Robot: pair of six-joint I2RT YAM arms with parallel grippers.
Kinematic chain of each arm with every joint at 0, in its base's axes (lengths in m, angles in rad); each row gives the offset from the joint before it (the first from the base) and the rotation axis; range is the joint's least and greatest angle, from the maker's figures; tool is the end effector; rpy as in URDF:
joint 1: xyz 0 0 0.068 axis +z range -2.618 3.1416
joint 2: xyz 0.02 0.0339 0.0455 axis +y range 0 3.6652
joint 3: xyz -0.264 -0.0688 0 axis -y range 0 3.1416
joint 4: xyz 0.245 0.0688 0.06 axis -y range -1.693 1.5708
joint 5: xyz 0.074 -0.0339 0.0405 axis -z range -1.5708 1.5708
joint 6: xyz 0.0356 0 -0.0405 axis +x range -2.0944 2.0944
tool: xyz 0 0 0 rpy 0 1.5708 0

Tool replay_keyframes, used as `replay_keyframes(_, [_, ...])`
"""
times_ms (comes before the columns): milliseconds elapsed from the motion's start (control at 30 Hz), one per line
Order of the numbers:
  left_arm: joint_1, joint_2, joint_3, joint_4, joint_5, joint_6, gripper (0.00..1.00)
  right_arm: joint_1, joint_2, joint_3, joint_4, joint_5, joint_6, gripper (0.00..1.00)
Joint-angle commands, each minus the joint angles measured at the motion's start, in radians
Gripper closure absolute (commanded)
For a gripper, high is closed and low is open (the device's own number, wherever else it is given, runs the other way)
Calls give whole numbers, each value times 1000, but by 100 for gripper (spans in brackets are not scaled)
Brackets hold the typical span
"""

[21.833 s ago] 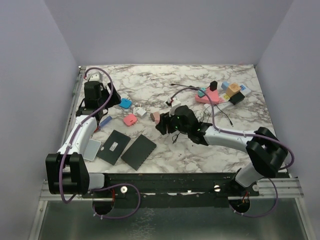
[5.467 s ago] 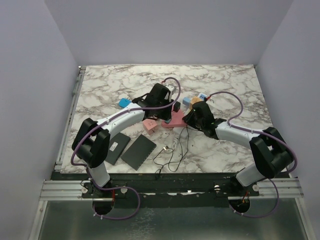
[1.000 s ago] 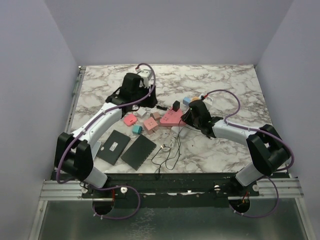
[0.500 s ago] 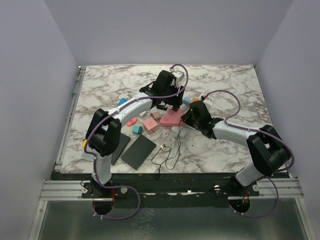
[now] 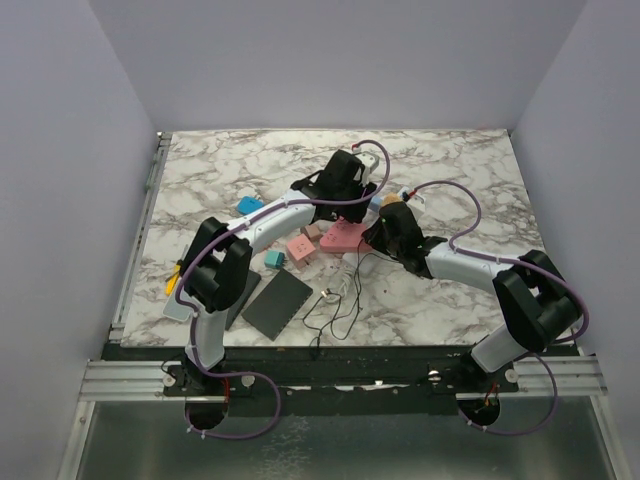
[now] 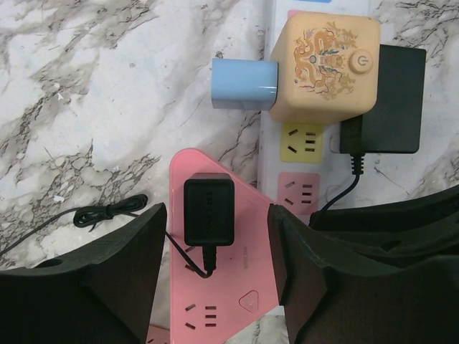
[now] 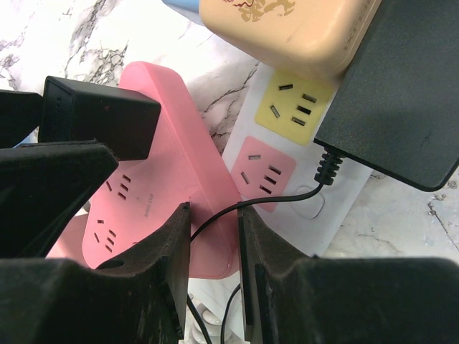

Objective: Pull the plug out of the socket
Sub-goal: Remove the plug from the socket.

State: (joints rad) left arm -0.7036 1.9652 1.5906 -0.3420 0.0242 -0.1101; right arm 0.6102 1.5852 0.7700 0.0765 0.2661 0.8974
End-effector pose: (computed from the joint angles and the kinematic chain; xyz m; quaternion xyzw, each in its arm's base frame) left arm 0.3457 -0.2944 0.2514 0.2709 0.8689 -0.1740 0.3760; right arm 0.2640 0.1732 0.1673 0.1828 0.8896 0.1857 0.3751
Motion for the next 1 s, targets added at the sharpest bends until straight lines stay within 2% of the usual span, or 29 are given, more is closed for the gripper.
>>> replay_keyframes(0, [-10, 13, -7, -16, -59, 21, 41, 39, 122, -109, -390, -64, -72, 70])
replay_keyframes(233, [-11, 31, 6, -16, -55, 17, 55, 45, 131, -103, -391, -64, -74, 70])
replay_keyframes(533, [-10, 53, 14, -26, -57, 12, 57, 49, 127, -105, -392, -61, -72, 70])
replay_keyframes(767, [-10, 60, 21, -35, -60, 12, 79, 52, 131, -103, -392, -61, -71, 70])
replay_keyframes(967, [-11, 61, 19, -37, -52, 19, 94, 54, 138, -103, -391, -61, -70, 71])
